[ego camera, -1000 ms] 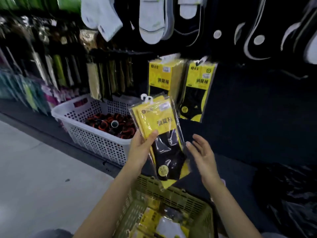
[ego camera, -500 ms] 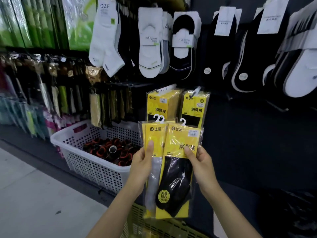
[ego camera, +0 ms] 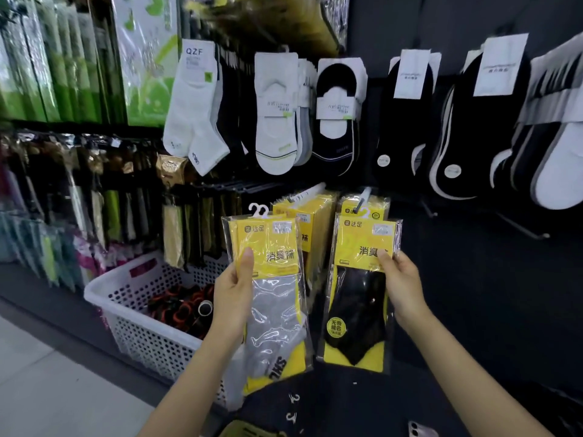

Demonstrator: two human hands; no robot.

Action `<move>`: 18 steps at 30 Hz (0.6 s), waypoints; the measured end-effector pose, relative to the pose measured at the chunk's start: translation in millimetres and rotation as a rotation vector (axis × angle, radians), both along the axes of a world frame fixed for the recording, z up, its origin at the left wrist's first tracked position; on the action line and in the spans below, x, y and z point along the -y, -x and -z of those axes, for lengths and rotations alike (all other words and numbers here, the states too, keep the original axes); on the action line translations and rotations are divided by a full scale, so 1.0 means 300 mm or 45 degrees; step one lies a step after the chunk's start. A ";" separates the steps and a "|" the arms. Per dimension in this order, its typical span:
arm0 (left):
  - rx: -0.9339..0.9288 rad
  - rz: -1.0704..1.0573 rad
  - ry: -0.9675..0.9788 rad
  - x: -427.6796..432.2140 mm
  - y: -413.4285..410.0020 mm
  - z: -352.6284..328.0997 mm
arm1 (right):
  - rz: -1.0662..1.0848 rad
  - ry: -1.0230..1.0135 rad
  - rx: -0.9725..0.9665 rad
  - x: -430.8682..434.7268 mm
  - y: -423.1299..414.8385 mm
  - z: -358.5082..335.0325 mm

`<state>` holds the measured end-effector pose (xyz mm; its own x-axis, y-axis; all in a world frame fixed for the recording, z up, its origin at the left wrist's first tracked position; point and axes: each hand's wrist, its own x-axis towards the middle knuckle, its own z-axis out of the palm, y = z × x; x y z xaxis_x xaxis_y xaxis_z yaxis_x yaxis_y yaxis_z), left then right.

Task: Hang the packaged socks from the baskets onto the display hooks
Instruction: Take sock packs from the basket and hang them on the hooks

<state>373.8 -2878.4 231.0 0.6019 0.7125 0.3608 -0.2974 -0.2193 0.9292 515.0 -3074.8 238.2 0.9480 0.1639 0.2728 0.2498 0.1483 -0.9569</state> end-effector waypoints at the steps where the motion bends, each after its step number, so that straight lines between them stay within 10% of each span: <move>1: -0.001 -0.004 0.012 -0.008 -0.008 -0.004 | 0.002 0.020 0.005 -0.009 -0.019 -0.008; 18: -0.038 0.010 0.081 -0.026 -0.098 -0.025 | 0.243 -0.075 -0.555 -0.120 -0.314 0.041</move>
<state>403.1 -2870.7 238.6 0.6173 0.7285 0.2970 -0.2711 -0.1574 0.9496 609.2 -3038.7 225.9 0.9878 -0.0283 -0.1533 -0.1449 0.1962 -0.9698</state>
